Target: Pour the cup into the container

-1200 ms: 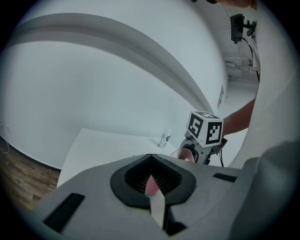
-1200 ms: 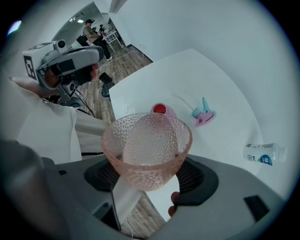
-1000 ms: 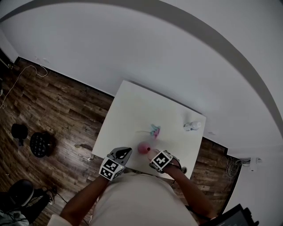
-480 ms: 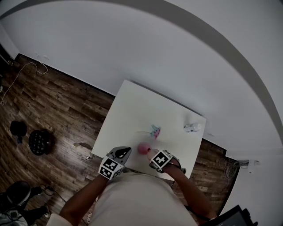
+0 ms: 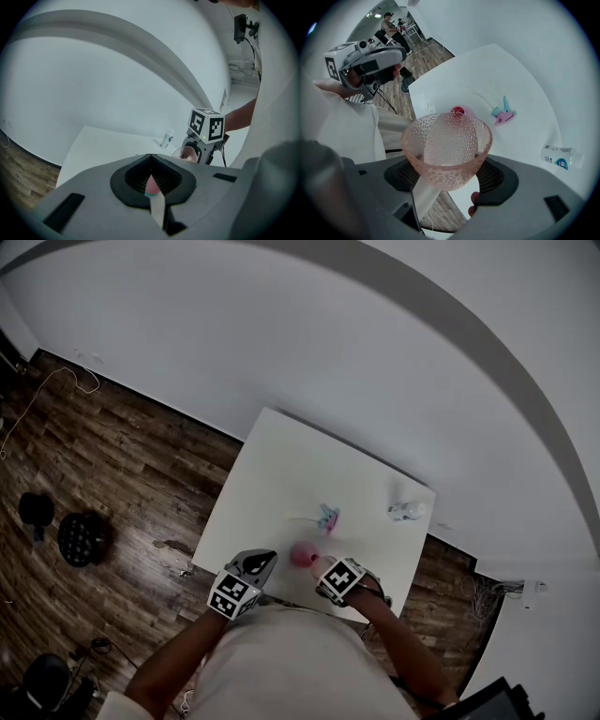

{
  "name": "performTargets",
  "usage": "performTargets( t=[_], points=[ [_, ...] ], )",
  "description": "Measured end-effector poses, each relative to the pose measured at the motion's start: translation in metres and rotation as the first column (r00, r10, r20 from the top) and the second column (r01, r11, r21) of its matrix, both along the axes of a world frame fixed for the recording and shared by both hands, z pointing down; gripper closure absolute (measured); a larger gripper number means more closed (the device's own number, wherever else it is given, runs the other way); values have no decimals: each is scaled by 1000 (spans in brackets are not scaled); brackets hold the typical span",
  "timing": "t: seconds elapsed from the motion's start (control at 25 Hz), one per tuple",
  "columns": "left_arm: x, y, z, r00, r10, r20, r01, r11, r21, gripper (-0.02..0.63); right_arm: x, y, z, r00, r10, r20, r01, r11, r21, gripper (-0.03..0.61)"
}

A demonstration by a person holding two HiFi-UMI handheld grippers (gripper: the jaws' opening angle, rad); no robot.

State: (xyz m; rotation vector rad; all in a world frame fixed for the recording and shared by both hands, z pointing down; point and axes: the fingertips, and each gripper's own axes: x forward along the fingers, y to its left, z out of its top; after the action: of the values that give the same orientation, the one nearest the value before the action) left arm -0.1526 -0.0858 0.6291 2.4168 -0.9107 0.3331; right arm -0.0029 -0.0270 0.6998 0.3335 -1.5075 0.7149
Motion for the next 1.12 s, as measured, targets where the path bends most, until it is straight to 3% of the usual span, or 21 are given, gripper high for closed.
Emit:
performTargets(
  t=[1.12],
  points=[
    [2, 2, 4, 1000, 7, -1, -7, 1000, -26, 603, 4, -1, -14, 1000, -1, -29, -1, 999, -41, 221]
  ],
)
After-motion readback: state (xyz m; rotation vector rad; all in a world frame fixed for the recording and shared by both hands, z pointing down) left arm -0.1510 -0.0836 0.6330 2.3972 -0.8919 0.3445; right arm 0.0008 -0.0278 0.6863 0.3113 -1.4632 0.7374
